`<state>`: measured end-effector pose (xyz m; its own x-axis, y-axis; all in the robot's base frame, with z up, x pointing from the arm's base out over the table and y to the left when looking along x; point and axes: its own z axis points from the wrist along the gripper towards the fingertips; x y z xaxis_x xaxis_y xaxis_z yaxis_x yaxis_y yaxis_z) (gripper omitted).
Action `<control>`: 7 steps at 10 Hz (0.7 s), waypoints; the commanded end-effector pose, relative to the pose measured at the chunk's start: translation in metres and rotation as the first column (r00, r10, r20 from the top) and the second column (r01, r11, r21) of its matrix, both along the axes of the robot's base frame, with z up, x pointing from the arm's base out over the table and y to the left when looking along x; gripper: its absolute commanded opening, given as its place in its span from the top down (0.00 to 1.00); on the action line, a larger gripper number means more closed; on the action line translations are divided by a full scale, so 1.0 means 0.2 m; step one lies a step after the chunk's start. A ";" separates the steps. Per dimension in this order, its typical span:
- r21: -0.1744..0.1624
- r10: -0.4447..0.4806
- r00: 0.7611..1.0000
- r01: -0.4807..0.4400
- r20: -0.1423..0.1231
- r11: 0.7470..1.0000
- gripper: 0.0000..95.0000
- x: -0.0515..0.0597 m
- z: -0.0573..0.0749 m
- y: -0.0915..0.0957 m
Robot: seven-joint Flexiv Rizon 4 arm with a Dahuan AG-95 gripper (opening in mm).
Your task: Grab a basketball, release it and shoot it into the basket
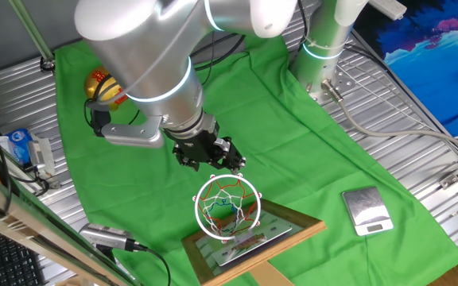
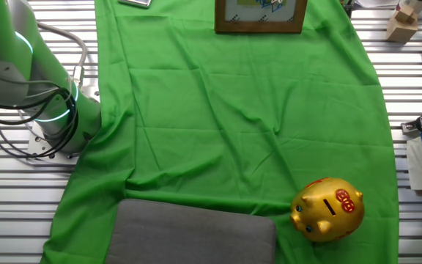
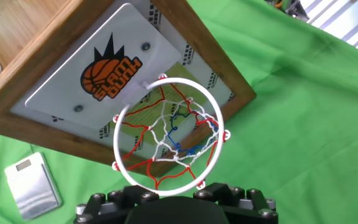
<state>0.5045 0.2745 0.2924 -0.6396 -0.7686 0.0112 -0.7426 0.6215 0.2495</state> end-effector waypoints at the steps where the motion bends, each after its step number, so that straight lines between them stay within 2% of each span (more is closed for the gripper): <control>1: -0.004 -0.001 1.000 0.001 0.005 1.000 0.20 0.00 0.00 0.00; 7: -0.023 0.005 1.000 -0.005 0.008 1.000 0.20 0.00 0.00 0.00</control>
<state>0.5050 0.2737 0.2918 -0.6377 -0.7699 0.0247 -0.7465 0.6256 0.2265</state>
